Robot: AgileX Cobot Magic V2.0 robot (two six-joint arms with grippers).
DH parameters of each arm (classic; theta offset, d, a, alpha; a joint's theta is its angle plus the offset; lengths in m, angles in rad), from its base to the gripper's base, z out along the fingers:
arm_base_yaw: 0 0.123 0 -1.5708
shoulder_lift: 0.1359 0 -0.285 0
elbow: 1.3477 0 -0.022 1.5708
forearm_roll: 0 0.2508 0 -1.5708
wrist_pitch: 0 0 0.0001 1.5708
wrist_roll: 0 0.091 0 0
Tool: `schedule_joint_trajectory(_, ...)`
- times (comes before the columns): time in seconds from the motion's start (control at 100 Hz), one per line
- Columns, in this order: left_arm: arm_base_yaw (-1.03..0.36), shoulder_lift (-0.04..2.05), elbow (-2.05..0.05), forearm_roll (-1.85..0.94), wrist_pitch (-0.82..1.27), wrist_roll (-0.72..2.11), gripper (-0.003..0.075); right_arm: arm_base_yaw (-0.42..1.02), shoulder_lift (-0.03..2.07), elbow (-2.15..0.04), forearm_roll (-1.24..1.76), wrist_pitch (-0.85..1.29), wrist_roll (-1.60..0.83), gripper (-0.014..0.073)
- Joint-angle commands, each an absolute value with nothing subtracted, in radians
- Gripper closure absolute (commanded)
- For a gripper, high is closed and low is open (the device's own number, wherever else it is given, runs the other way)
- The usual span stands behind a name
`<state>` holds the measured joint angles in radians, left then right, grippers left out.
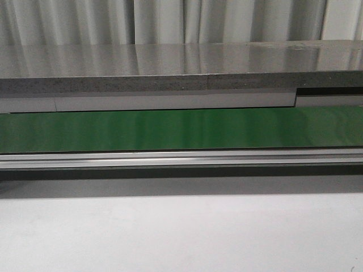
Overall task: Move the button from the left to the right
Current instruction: 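Move the left gripper down toward the yellow button in the blue tray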
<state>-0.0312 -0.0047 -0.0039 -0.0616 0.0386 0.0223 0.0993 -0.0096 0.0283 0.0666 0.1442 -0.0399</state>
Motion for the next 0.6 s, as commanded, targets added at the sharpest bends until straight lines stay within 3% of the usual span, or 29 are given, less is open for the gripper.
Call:
schedule_joint_trajectory(0.0,-0.039,-0.031,0.053,-0.062,-0.038,0.012,0.0741,0.101,-0.03,0.013,0.059,0.066,-0.042,0.0661)
schedule_joint_trajectory(0.59,-0.039,-0.031,0.02,-0.062,-0.01,0.012,0.0741,0.101,-0.03,0.013,0.059,0.066,-0.042,0.0661)
